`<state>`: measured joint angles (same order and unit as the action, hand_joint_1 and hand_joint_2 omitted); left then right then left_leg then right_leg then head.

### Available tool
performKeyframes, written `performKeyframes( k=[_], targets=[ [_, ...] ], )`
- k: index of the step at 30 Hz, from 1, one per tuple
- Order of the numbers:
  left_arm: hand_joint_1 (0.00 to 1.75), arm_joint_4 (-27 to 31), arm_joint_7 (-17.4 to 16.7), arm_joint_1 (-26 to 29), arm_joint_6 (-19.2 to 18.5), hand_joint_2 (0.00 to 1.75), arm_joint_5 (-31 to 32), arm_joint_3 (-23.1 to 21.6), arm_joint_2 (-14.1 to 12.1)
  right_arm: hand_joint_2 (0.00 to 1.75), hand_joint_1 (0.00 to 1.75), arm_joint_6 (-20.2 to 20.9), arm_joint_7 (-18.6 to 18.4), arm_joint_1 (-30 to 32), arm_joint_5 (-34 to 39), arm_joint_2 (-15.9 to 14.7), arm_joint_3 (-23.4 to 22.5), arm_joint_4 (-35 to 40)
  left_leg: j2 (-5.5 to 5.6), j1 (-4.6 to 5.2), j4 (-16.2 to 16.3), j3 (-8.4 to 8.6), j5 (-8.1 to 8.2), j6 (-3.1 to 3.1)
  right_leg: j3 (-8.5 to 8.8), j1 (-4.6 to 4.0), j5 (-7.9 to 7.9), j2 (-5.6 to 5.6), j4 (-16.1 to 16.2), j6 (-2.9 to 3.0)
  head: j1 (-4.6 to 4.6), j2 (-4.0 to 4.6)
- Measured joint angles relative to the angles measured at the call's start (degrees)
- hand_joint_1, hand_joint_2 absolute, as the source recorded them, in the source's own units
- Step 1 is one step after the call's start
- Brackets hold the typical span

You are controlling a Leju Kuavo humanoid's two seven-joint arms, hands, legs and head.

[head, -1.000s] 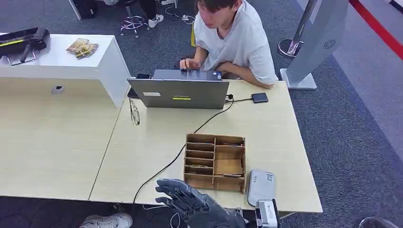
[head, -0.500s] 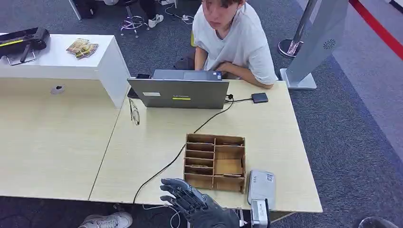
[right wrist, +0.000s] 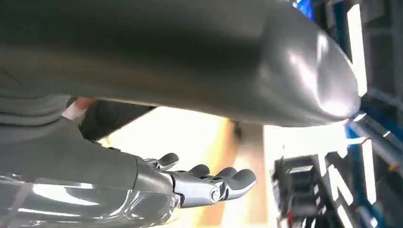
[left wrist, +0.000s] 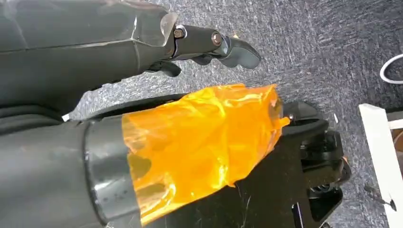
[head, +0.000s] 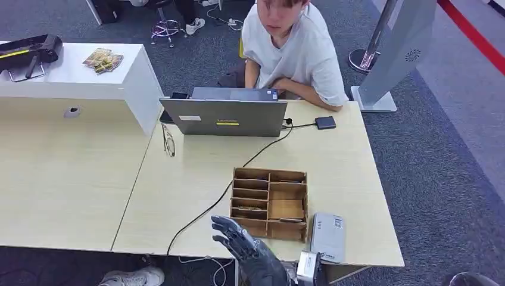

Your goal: Pass the card to the sensor for recognition and then transmit it.

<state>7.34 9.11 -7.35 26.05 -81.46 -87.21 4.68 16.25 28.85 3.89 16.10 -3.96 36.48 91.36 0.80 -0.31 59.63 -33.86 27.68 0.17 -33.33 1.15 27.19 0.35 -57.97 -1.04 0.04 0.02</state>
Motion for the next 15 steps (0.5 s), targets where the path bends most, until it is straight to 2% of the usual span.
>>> performKeyframes(
  k=[3, 11, 15],
  targets=[
    [0.0, 0.0, 0.0, 0.01, 0.2, 0.0, -0.37, 0.0, 0.0, 0.0, 0.0, -3.36, -0.55, 0.25, -2.26, -0.06, 0.0, 0.0, -0.01, 0.0, 0.0, 0.0, 0.0, 0.0, 0.0, 0.0, 0.0, 0.0, 0.0, 0.0, 0.0, 0.0],
    [0.0, 0.0, 0.09, 0.1, 0.46, 0.0, -1.2, 0.04, 0.0, 0.0, 0.0, -19.78, -2.05, 0.95, -14.37, -0.57, 0.94, 0.35, 0.0, 0.0, 0.0, 0.0, 0.0, 0.0, 0.0, 0.0, 0.0, 0.0, 0.0, 0.0, 0.0, 0.0],
    [0.0, 0.0, 0.09, 0.11, 0.5, 0.0, -1.42, 0.07, 0.0, 0.0, 0.0, -25.46, -2.32, 1.35, -18.12, -0.83, 1.22, 0.92, 0.0, 0.0, 0.0, 0.0, 0.02, -0.03, 0.0, 0.0, 0.0, 0.0, 0.0, 0.0, 0.0, 0.0]
  ],
)
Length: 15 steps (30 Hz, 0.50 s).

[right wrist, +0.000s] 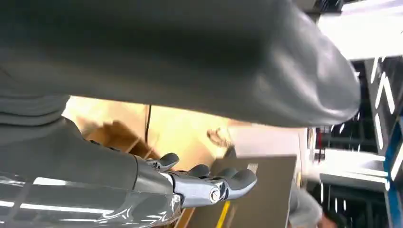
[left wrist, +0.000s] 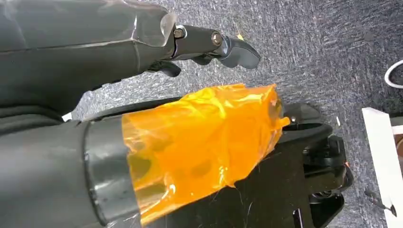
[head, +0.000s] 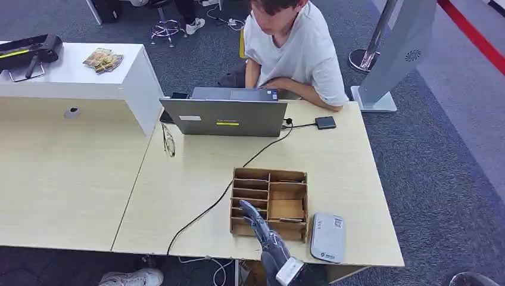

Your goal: Pass the card to the sensor for recognition and then transmit it.

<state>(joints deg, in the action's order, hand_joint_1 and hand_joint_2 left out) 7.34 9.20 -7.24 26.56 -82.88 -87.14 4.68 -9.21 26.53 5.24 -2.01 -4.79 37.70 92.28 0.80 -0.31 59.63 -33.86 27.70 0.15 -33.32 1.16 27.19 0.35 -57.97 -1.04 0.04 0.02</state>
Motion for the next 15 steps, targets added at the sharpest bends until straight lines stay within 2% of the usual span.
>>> performKeyframes(
  k=[6, 15],
  targets=[
    [0.0, 0.0, 0.0, 0.02, 0.04, 0.0, -0.31, 0.02, 0.0, 0.0, 0.0, -9.6, -0.94, 0.4, -7.11, -0.5, 0.31, 1.31, 0.0, 0.0, 0.0, 0.0, 0.0, 0.0, 0.0, 0.0, 0.0, 0.0, 0.0, 0.0, 0.0, 0.0],
    [0.0, 0.0, 0.0, 0.02, 0.04, 0.0, -0.61, 0.02, 0.02, 0.0, 0.0, -18.35, -4.89, -0.33, -16.21, -1.53, 0.81, 1.62, -0.01, 0.0, 0.0, 0.0, 0.0, 0.01, 0.0, 0.0, 0.0, 0.0, 0.0, 0.0, 0.0, 0.0]
  ],
)
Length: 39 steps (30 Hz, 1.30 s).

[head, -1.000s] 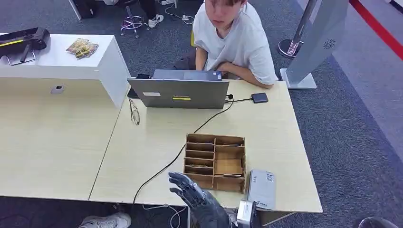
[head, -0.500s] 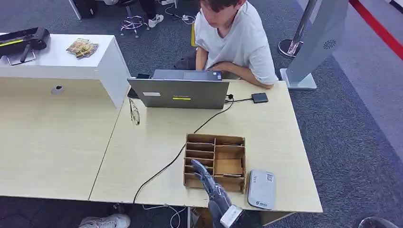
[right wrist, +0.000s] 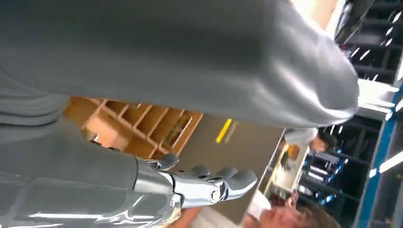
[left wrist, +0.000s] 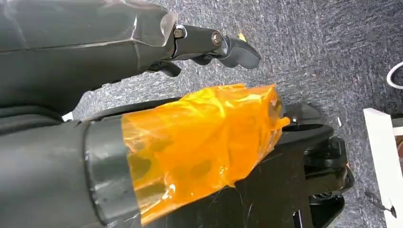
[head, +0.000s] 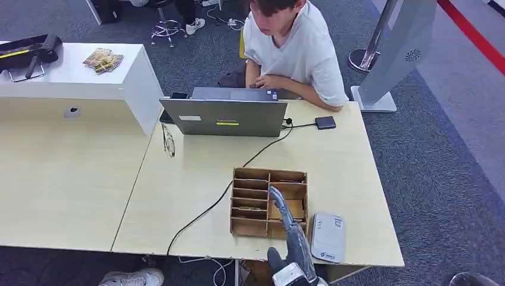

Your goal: Pass the card to the sensor for recognition and then transmit it.

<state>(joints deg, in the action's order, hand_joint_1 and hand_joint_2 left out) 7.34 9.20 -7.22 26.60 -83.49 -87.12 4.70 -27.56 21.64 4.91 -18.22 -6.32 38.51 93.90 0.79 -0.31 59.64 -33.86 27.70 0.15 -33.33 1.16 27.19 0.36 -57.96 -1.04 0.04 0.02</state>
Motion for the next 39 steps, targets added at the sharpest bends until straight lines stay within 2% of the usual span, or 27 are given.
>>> performKeyframes(
  k=[2, 14, 15, 18, 20, 23, 27, 31, 39],
  targets=[
    [0.0, 0.0, 0.0, 0.0, 0.0, 0.0, 0.0, 0.0, 0.0, 0.0, 0.0, -1.12, -0.51, -0.16, -1.56, -0.22, 0.09, 0.0, 0.0, 0.0, 0.0, 0.0, 0.0, 0.0, 0.0, 0.0, 0.0, 0.0, 0.0, 0.0, 0.0, 0.0],
    [0.0, 0.0, 0.0, 0.01, 0.0, 0.0, -0.02, 0.0, 0.0, 0.0, 0.0, -1.89, -0.79, -0.31, -2.48, -0.53, 0.31, -0.02, 0.0, 0.0, 0.0, 0.0, 0.01, 0.01, -0.01, 0.0, 0.0, 0.0, 0.0, 0.0, 0.0, 0.0],
    [0.0, 0.0, 0.0, 0.01, 0.0, 0.0, -0.02, 0.0, 0.0, 0.0, 0.0, -2.47, -1.38, -0.36, -3.45, -0.57, 0.31, -0.02, 0.0, 0.0, 0.0, 0.0, 0.01, 0.01, 0.0, 0.0, 0.0, 0.0, 0.0, 0.0, 0.0, 0.0],
    [0.0, 0.0, 0.0, 0.01, 0.0, 0.0, -0.11, 0.0, 0.0, 0.0, 0.0, -7.03, -6.09, -0.96, -12.87, -0.79, 0.31, -0.2, -0.01, 0.0, 0.0, 0.01, 0.01, 0.01, -0.01, 0.0, 0.0, 0.01, 0.0, 0.0, 0.0, 0.0],
    [0.0, 0.0, 0.0, 0.01, -0.02, 0.0, -0.13, 0.0, 0.0, 0.0, 0.0, -10.1, -10.87, -1.62, -20.7, -0.9, 0.31, -0.61, -0.04, 0.0, 0.0, 0.01, 0.01, 0.01, -0.02, 0.0, 0.0, 0.03, 0.0, 0.0, 0.0, 0.0],
    [0.0, 0.0, -0.09, 0.0, -0.07, 0.0, -0.07, 0.0, 0.0, 0.0, 0.0, -10.72, -15.39, -2.24, -28.73, -0.9, 0.29, -1.22, -0.05, 0.0, 0.0, 0.02, 0.01, 0.01, -0.04, 0.0, 0.0, 0.05, 0.0, 0.0, 0.0, 0.0],
    [0.0, 0.0, -0.13, 0.0, -0.22, 0.0, 0.0, 0.0, 0.0, 0.0, 0.0, -10.78, -19.11, -2.42, -37.02, -0.59, -0.33, -2.01, -0.05, 0.0, 0.0, 0.02, 0.01, 0.02, -0.05, 0.0, 0.0, 0.08, 0.0, 0.0, 0.0, 0.0],
    [0.0, 0.0, -0.13, 0.01, -0.59, 0.0, 0.09, 0.0, 0.0, 0.0, 0.0, -10.78, -21.14, -2.14, -41.05, 0.04, -1.35, -3.13, -0.08, 0.0, 0.0, 0.01, 0.01, 0.02, -0.07, 0.0, 0.01, 0.12, 0.0, 0.01, 0.0, 0.0],
    [0.0, 0.0, -0.2, 0.0, -0.72, 0.0, 0.11, 0.0, 0.0, 0.0, 0.0, -10.8, -22.14, -1.66, -42.93, 0.87, -2.62, -5.03, -0.12, 0.0, 0.0, 0.01, 0.02, 0.02, -0.09, 0.0, 0.0, 0.16, 0.0, 0.0, 0.0, 0.0]
  ],
)
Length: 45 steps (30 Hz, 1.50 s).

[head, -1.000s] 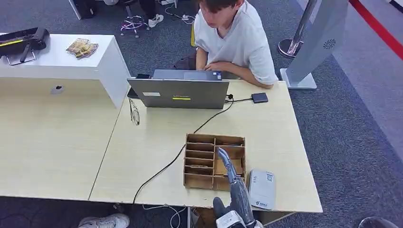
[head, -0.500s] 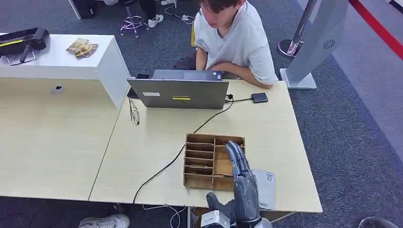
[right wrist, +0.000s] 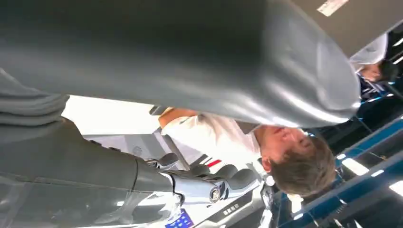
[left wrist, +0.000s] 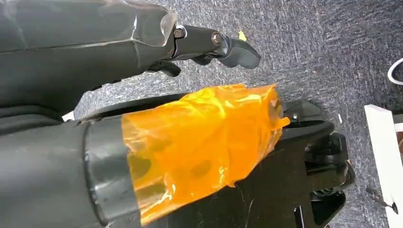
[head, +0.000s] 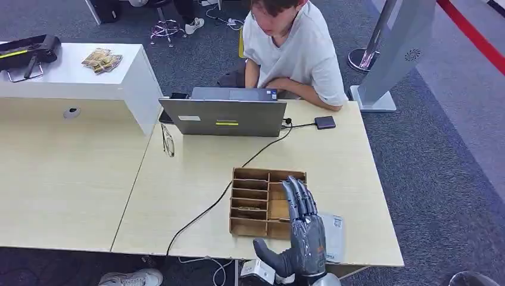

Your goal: Pass the card to the sensor for recognition and then transmit it.

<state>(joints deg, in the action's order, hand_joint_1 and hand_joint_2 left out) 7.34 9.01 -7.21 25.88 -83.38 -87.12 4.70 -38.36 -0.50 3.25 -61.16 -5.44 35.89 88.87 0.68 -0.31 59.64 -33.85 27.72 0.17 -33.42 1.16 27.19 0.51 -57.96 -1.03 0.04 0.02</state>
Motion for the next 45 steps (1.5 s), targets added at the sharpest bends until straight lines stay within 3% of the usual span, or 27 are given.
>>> performKeyframes(
  k=[2, 3, 45],
  targets=[
    [0.0, 0.0, 0.0, 0.0, -0.06, 0.0, 0.0, 0.0, 0.0, 0.0, 0.0, 0.0, -0.02, 0.07, -0.3, 0.15, -0.17, -0.28, 0.0, 0.0, 0.0, 0.0, 0.0, 0.0, 0.0, 0.0, 0.0, 0.0, 0.0, 0.0, 0.0, 0.0],
    [0.0, 0.0, 0.0, 0.0, -0.09, 0.0, 0.0, 0.0, 0.0, 1.75, 0.0, 0.0, -0.09, 0.08, -0.59, 0.22, -0.24, -0.44, 0.0, 0.0, 0.0, 0.0, 0.0, 0.0, 0.0, 0.0, 0.0, 0.0, 0.0, 0.0, 0.0, 0.0],
    [0.0, 0.0, -0.33, -0.02, -0.2, 0.0, -0.09, 0.0, 0.0, 1.75, 0.0, 0.0, -4.24, 0.11, -0.55, 1.55, -1.7, -7.98, -0.02, 0.0, 0.0, -0.01, 0.0, 0.0, -0.03, 0.0, 0.0, 0.03, 0.0, 0.0, 0.0, 0.0]
  ],
)
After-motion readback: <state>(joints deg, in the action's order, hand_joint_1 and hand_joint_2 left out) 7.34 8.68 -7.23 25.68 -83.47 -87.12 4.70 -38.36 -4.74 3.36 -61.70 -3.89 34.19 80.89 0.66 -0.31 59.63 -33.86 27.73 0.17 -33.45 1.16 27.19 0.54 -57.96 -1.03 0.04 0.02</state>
